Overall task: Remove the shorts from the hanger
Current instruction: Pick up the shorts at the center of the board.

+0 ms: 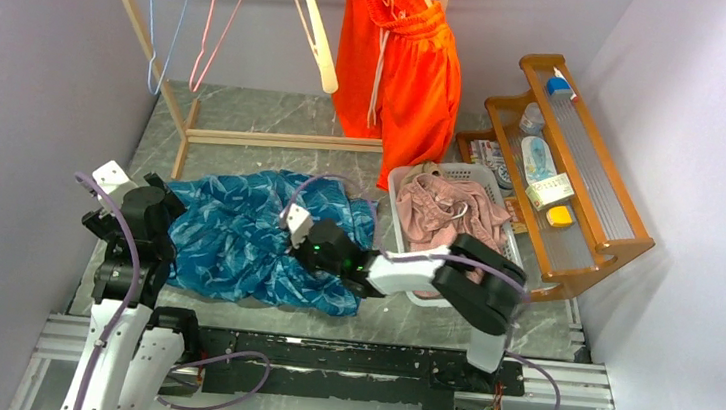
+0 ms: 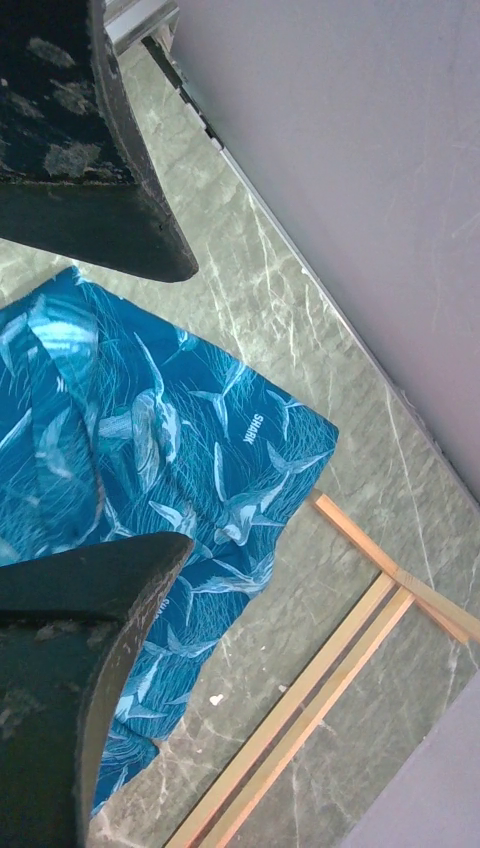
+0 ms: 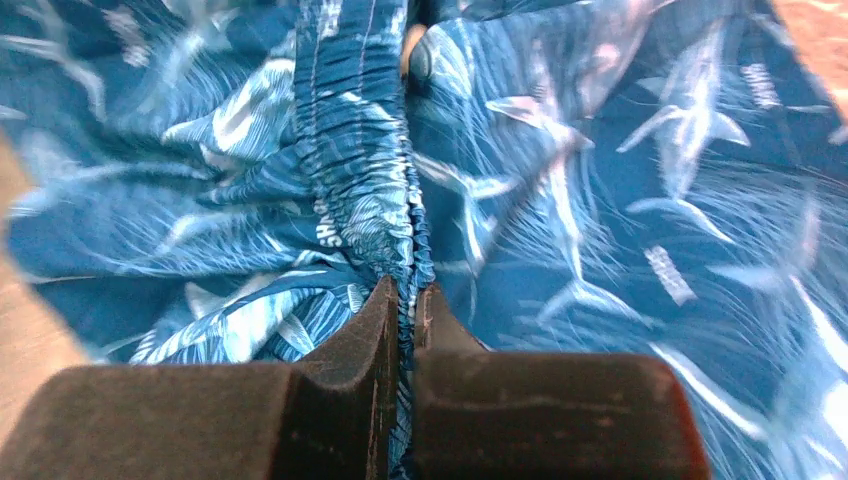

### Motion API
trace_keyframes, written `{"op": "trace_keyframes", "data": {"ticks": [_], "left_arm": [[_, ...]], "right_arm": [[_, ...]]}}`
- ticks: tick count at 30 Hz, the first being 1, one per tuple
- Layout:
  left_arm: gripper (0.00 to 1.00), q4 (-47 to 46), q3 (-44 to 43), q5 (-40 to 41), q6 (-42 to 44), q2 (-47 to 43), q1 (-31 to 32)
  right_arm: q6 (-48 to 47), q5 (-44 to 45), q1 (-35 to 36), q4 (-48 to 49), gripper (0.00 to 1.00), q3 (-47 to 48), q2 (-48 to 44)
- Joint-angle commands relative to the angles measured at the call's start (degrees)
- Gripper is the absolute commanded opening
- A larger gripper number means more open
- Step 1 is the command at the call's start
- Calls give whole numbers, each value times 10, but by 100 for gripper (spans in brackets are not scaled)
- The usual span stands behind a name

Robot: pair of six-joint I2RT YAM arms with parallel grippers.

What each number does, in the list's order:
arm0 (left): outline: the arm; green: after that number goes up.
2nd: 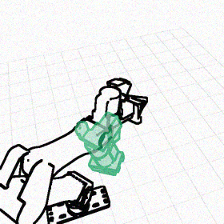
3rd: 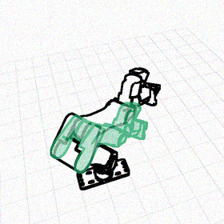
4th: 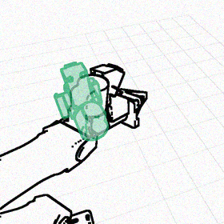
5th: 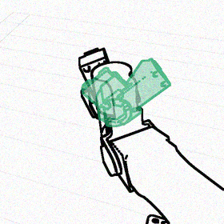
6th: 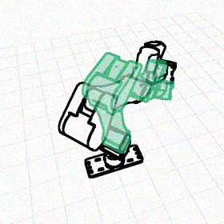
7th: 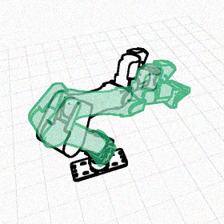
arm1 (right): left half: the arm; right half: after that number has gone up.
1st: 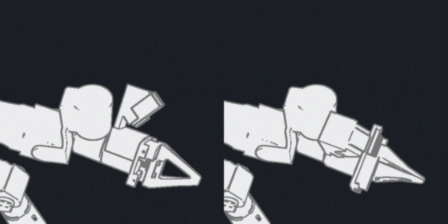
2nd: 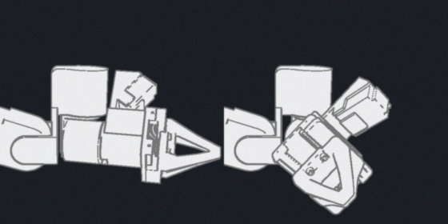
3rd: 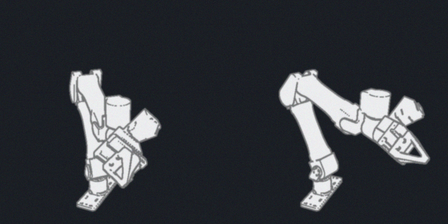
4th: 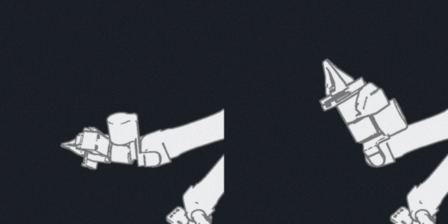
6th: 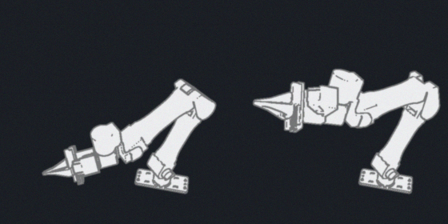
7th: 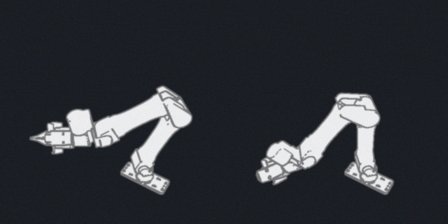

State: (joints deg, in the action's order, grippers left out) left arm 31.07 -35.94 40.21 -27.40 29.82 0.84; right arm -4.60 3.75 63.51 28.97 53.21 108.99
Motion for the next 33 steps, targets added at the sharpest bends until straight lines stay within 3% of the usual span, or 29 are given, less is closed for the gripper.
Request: {"op": "trace_keyframes", "data": {"ticks": [1,9,17,20,22,28,33], "left_arm": [[99,-21,-7,-11,8,-3,-8],[99,-19,-8,-10,10,-8,-8],[99,-18,-9,-15,9,-11,-8],[99,-20,-8,-19,11,-8,-8],[99,-19,-9,-21,11,-7,-8],[99,-19,-9,-24,9,-3,-8],[99,-20,-8,-27,11,-6,-8]], "right_arm": [[82,15,-4,64,0,-62,-148],[65,73,-4,94,0,-137,-403],[7,169,-6,94,0,-174,-572],[15,199,-6,7,0,-139,-536],[83,246,-8,-75,0,-98,-482],[233,253,-25,-251,1,17,-286],[299,236,-65,-412,12,124,-155]]}}
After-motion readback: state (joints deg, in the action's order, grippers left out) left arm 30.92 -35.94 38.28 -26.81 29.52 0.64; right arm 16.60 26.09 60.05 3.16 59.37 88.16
